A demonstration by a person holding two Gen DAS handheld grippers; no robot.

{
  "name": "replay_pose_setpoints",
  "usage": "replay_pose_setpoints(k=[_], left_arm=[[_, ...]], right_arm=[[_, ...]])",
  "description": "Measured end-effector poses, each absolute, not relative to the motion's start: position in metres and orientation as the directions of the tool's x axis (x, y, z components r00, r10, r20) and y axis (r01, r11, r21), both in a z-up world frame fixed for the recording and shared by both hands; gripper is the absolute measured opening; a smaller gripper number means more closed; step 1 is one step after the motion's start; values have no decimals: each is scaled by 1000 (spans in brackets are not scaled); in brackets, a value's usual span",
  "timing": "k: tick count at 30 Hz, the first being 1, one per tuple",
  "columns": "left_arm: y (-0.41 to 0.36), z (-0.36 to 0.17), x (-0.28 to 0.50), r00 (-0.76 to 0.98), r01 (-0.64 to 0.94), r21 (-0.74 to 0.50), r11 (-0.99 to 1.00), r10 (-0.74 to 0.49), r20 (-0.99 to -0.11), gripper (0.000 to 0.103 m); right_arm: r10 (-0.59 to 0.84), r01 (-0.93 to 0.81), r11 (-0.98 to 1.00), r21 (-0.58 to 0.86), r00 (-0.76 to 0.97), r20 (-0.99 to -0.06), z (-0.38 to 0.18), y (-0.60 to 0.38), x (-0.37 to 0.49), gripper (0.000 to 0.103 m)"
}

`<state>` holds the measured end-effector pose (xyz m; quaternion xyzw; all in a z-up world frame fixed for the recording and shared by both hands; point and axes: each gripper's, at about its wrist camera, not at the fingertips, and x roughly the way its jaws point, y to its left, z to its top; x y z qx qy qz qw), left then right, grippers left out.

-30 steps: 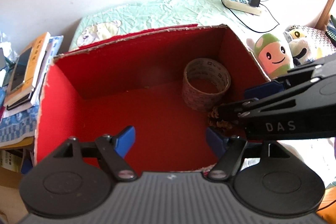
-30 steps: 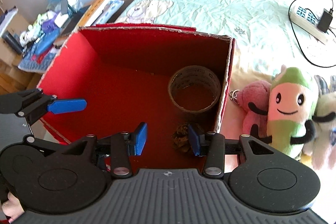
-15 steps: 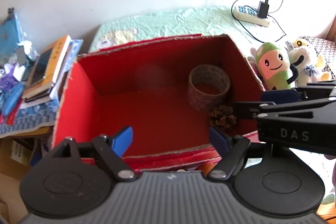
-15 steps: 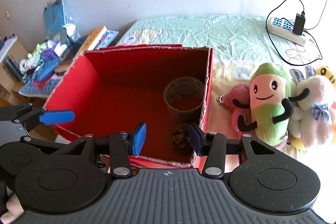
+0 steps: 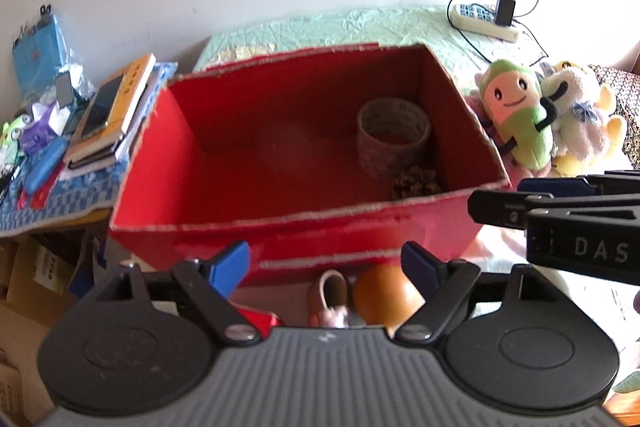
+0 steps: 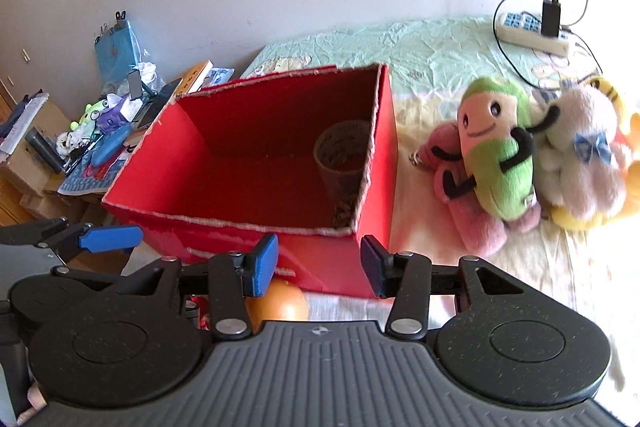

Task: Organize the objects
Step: 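Open the right gripper and withdraw it from the box, then move the right gripper to the orange gourd and close on it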

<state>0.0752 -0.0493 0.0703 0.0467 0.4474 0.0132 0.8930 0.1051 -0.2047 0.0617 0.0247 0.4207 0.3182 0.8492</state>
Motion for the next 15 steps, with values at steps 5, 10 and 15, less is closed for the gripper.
replay_pose_setpoints(k=[5, 10, 15], left_arm=[[-56, 60, 69, 574, 16, 86, 996, 61, -816, 84], [-59, 44, 65, 542, 13, 62, 998, 45, -839, 84], [-59, 22, 60, 508, 7, 30, 1000, 23, -861, 84]], right_arm=[[565, -521, 791, 321, 419, -711, 50, -205, 99, 48], [575, -512, 785, 348, 393, -718, 37, -209, 96, 48], [570, -468, 794, 387, 354, -741, 7, -216, 97, 49]])
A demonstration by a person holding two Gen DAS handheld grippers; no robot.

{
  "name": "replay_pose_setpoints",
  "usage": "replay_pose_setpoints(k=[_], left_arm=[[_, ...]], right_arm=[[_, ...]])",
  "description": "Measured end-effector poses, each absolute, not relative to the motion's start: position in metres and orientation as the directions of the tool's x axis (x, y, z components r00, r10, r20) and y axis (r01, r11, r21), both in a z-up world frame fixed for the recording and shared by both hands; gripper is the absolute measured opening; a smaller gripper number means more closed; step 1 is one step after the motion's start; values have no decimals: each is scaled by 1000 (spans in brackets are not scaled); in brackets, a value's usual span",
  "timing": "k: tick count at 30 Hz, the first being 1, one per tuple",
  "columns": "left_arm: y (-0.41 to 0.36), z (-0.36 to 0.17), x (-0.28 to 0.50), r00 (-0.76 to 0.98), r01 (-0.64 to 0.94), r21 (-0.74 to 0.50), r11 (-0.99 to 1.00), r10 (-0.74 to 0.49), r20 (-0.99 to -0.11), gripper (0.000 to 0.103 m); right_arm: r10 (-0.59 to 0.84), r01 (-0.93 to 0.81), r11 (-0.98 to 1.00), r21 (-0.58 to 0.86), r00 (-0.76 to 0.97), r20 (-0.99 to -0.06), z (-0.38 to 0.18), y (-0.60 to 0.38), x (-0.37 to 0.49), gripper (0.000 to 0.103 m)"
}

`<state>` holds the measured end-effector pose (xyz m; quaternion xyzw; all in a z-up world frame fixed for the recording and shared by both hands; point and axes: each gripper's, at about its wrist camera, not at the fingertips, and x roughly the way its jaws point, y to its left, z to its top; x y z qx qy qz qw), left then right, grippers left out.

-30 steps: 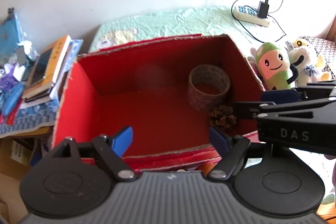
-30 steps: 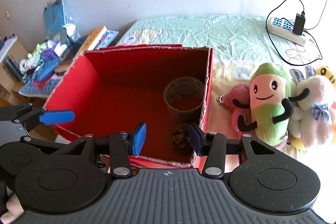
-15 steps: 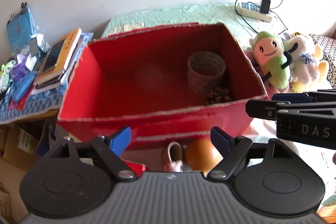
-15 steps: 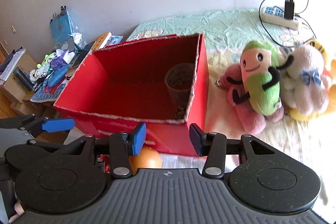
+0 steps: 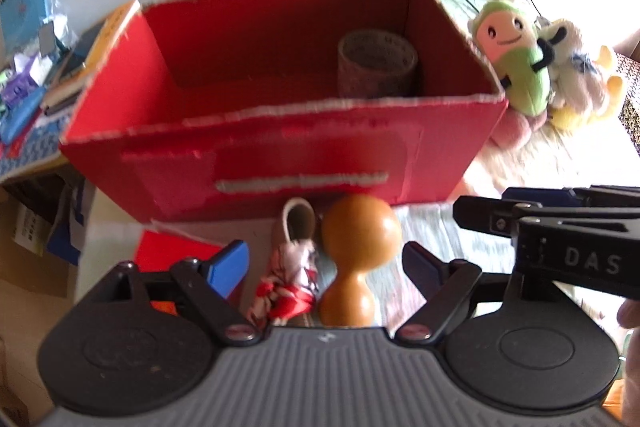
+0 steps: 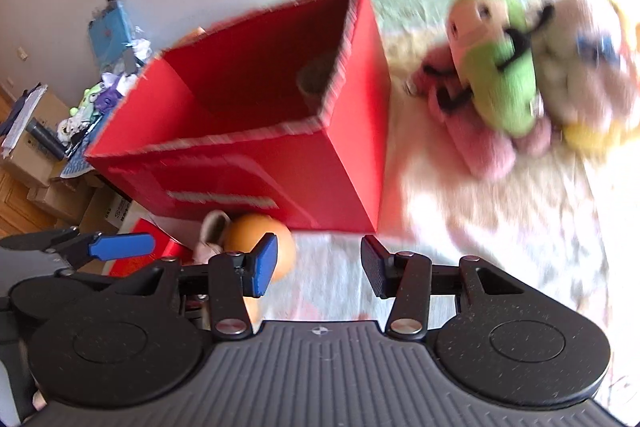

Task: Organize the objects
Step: 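Move the right gripper to the orange gourd and close on it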

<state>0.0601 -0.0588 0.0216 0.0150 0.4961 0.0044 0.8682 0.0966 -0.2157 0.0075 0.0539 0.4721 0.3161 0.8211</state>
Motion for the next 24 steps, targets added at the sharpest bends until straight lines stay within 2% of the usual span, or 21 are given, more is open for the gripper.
replay_pose_setpoints(k=[9, 13, 21, 24], left_arm=[[-59, 0, 47, 509, 73, -39, 997, -71, -858, 74], [-59, -1, 42, 535, 95, -65, 993, -106, -838, 73], [-59, -3, 45, 524, 175, -138, 975, -211, -825, 64], [-63, -9, 47, 513, 199, -109, 974, -199, -835, 64]], right_arm=[[625, -361, 769, 527, 255, -738, -30, -230, 99, 49], [656, -361, 745, 562, 240, -716, -33, -230, 100, 49], [726, -394, 669, 631, 162, -668, -30, -220, 107, 49], [737, -376, 654, 656, 121, -665, -36, -216, 111, 49]])
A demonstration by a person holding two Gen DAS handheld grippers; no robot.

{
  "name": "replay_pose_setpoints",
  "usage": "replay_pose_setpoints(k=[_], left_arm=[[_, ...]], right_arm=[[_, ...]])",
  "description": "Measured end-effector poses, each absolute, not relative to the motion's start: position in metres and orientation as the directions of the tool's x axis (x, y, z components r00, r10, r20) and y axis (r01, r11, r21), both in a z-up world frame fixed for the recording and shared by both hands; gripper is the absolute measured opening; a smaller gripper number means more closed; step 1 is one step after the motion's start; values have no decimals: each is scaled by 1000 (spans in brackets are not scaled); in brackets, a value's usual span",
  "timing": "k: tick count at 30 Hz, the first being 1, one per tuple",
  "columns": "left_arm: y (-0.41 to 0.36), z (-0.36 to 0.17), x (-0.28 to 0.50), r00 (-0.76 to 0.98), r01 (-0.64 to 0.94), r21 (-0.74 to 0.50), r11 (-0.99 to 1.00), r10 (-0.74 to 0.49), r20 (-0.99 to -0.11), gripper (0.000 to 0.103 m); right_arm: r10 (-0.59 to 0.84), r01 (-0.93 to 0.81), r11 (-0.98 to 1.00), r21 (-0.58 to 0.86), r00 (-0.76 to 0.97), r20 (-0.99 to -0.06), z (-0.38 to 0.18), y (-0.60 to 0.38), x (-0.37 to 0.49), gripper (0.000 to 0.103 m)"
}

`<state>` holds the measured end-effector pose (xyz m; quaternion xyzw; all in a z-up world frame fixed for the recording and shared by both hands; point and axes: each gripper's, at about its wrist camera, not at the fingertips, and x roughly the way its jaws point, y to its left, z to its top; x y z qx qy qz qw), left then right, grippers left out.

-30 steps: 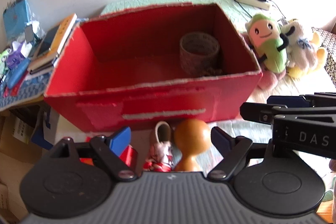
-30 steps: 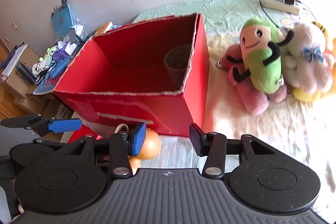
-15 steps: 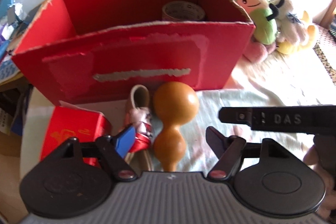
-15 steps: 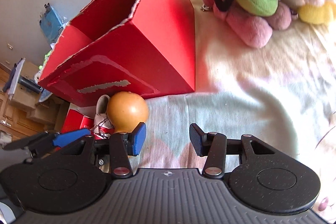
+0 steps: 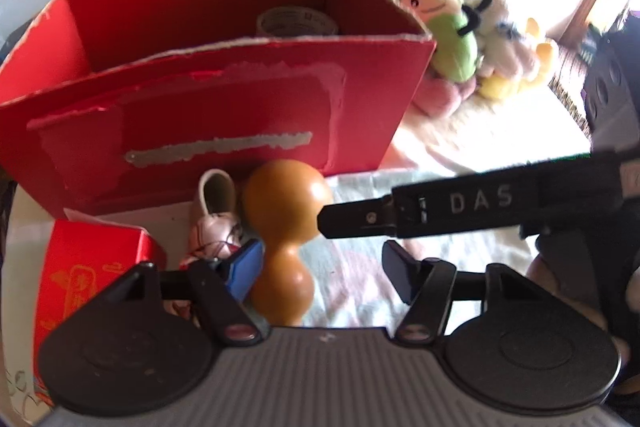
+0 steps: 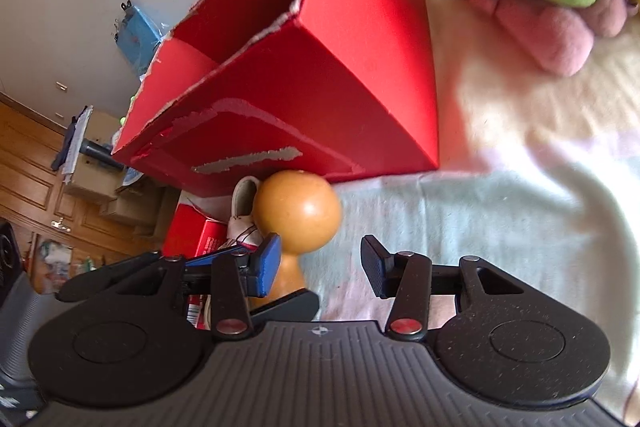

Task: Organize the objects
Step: 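Move the right gripper to the orange gourd and close on it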

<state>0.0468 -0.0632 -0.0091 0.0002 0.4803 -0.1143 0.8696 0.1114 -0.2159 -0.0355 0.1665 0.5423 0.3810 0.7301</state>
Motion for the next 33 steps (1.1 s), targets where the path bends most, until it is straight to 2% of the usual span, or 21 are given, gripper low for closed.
replay_pose_setpoints(k=[4, 7, 9, 17, 20, 25, 28, 33], left_arm=[[-60, -21, 51, 492, 185, -109, 977, -188, -850, 63], [-52, -30, 57, 450, 170, -182, 968, -241, -860, 63], [-50, -35, 60, 430, 165, -220, 962, -270, -862, 59], [-53, -37, 65, 433, 193, -204, 960, -270, -860, 59], [-58, -38, 68, 429, 213, -183, 960, -260, -865, 60], [-65, -41, 69, 430, 244, -124, 962, -222, -875, 60], [-67, -41, 70, 420, 257, -113, 960, -216, -881, 60], [-66, -38, 76, 383, 264, -153, 952, -249, -890, 48]], right_arm=[[745, -372, 640, 672, 87, -662, -39, -210, 115, 49], [745, -382, 632, 674, 59, -665, -40, -205, 113, 49], [745, -386, 629, 674, 53, -665, -41, -202, 112, 49], [744, -371, 633, 680, 45, -667, -48, -201, 113, 48], [748, -378, 625, 683, 39, -663, -49, -199, 113, 42], [764, -343, 609, 715, 15, -645, -54, -205, 115, 38], [769, -335, 603, 724, 5, -639, -52, -208, 115, 30], [749, -353, 624, 697, 15, -663, -45, -215, 113, 30]])
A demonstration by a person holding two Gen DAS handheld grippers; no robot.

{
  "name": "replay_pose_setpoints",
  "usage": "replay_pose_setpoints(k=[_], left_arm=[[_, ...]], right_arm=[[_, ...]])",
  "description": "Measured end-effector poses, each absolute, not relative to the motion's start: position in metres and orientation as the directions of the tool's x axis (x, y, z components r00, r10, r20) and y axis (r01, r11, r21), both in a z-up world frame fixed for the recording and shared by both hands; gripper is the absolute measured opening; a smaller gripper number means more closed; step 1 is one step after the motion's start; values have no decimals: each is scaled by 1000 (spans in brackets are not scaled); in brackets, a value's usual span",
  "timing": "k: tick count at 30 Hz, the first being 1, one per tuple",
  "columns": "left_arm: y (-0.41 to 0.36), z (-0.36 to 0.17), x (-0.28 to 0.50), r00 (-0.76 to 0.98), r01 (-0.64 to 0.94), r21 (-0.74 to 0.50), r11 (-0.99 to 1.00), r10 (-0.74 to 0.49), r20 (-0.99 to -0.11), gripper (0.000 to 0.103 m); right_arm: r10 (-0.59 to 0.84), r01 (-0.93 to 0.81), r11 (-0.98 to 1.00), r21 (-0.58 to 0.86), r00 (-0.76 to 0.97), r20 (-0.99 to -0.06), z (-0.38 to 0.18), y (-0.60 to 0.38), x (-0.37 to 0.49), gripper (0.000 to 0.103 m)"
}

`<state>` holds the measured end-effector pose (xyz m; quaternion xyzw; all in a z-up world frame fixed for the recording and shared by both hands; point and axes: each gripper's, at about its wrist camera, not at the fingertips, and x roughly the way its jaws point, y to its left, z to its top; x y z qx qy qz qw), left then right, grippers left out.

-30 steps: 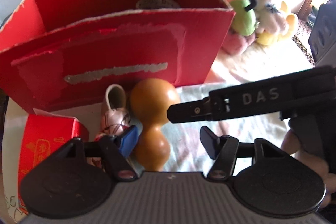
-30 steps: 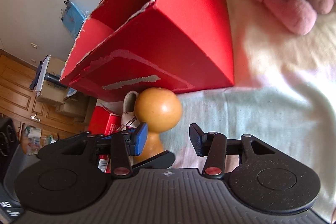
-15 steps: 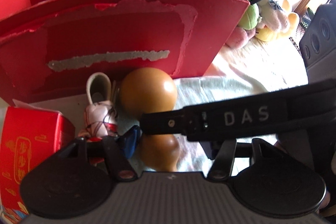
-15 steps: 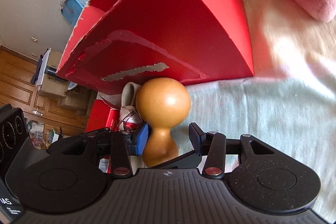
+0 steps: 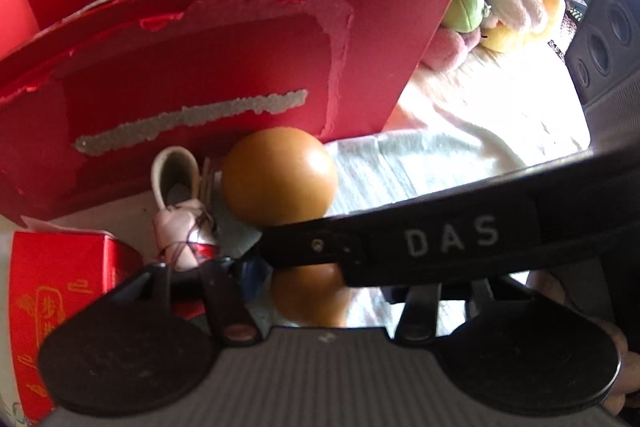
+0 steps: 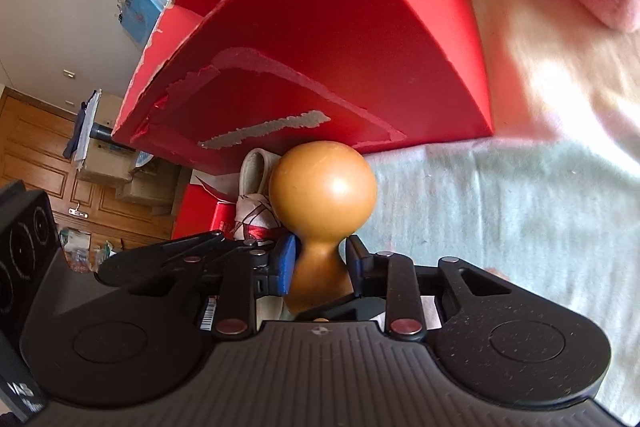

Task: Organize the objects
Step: 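Move the right gripper to the orange gourd and close on it, then lift the orange gourd and carry it over the red box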

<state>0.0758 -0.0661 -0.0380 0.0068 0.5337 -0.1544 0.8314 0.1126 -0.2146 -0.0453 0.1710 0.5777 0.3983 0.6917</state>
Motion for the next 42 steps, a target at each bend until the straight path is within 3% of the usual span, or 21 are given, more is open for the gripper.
replay_pose_setpoints(k=[17, 31, 42], left_arm=[[-113, 0, 57, 272, 382, -221, 897, -338, -901, 47], [-118, 83, 42, 447, 404, -176, 898, -361, -818, 47], [-80, 122, 78, 574, 388, -130, 913, -350, -741, 47]], right_arm=[[734, -403, 637, 658, 57, -676, -10, -252, 92, 30], [794, -550, 568, 613, 170, -583, 57, -254, 91, 30], [818, -617, 543, 570, 234, -526, 93, -212, 121, 30]])
